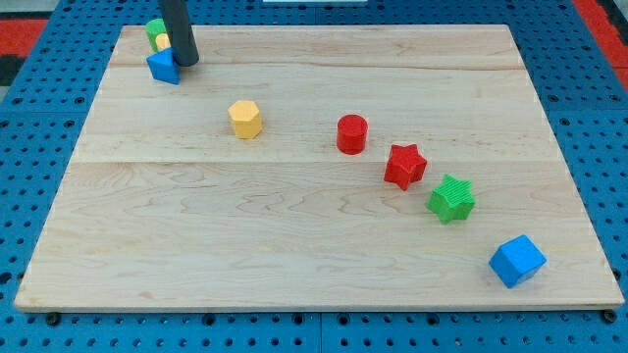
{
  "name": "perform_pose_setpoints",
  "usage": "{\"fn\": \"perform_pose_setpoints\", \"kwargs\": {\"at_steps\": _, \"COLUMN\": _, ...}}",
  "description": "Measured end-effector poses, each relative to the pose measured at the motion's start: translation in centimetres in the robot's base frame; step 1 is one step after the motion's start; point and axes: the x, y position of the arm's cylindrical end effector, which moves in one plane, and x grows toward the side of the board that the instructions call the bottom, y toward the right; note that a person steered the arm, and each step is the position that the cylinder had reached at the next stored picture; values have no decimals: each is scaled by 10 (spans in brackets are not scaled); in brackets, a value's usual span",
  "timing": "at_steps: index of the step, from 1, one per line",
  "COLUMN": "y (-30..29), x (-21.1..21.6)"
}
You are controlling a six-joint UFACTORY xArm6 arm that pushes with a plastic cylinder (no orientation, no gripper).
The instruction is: Drag the yellow hexagon towards the bottom right of the blue triangle
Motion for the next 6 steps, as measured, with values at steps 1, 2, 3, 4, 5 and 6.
{"fn": "perform_pose_setpoints", "kwargs": {"at_steps": 1, "y": 3, "x": 49}}
{"fn": "perform_pose_setpoints", "kwargs": {"at_steps": 2, "y": 49, "x": 50}}
{"fn": "perform_pose_setpoints", "kwargs": {"at_steps": 3, "y": 102, "x": 44}}
{"fn": "perform_pose_setpoints", "kwargs": {"at_steps": 4, "y": 131, "x": 95}}
{"fn": "perform_pose_setpoints", "kwargs": {"at_steps": 5, "y": 120, "x": 130}}
{"fn": "perform_pose_setpoints", "kwargs": {"at_steps": 6, "y": 55, "x": 106}}
